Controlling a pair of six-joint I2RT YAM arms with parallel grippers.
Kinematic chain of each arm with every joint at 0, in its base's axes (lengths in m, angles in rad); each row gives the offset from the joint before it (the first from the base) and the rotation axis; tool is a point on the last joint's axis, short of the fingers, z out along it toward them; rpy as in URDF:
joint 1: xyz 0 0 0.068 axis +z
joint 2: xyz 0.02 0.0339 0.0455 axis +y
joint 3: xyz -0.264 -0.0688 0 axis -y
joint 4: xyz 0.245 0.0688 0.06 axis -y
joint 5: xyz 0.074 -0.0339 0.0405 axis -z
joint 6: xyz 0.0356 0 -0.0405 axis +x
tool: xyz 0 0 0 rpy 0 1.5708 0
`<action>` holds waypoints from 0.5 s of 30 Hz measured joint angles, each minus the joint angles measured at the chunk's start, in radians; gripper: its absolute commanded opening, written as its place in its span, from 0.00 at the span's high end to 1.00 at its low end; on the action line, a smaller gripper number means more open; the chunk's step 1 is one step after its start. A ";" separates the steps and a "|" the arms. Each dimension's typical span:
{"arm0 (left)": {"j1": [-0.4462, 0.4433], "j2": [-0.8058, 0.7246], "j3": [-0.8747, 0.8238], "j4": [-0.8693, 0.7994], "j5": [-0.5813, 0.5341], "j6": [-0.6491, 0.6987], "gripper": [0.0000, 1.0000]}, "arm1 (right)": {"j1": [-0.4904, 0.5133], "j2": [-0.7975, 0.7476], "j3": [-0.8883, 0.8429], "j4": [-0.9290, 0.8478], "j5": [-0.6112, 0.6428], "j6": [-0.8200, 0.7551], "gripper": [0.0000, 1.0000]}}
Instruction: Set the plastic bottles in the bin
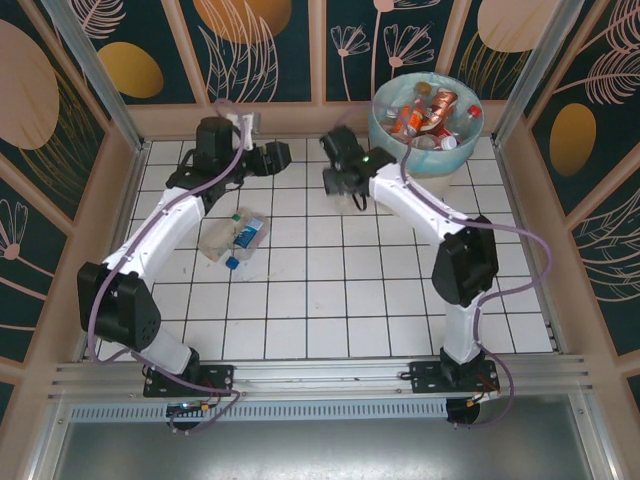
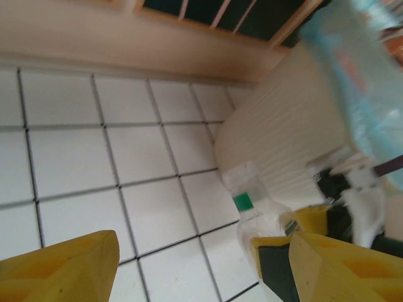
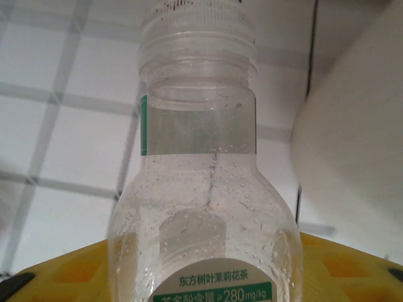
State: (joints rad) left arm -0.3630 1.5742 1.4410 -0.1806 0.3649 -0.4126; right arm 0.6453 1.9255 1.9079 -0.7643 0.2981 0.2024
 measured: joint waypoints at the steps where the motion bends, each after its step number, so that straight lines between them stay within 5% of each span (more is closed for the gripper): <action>1: -0.034 0.000 0.038 0.003 -0.004 0.014 0.28 | -0.001 -0.008 0.077 0.005 0.024 -0.023 0.57; 7: -0.178 0.003 0.169 0.077 0.016 0.050 0.29 | -0.079 -0.106 0.296 0.123 0.134 -0.152 0.59; 15: -0.256 0.094 0.272 0.109 0.021 0.058 0.29 | -0.254 -0.097 0.259 0.324 0.201 -0.223 0.58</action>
State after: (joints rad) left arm -0.6193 1.6680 1.7126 -0.0715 0.3855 -0.3550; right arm 0.3916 1.8290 2.1670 -0.4400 0.4995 -0.0204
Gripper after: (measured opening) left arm 0.707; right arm 0.537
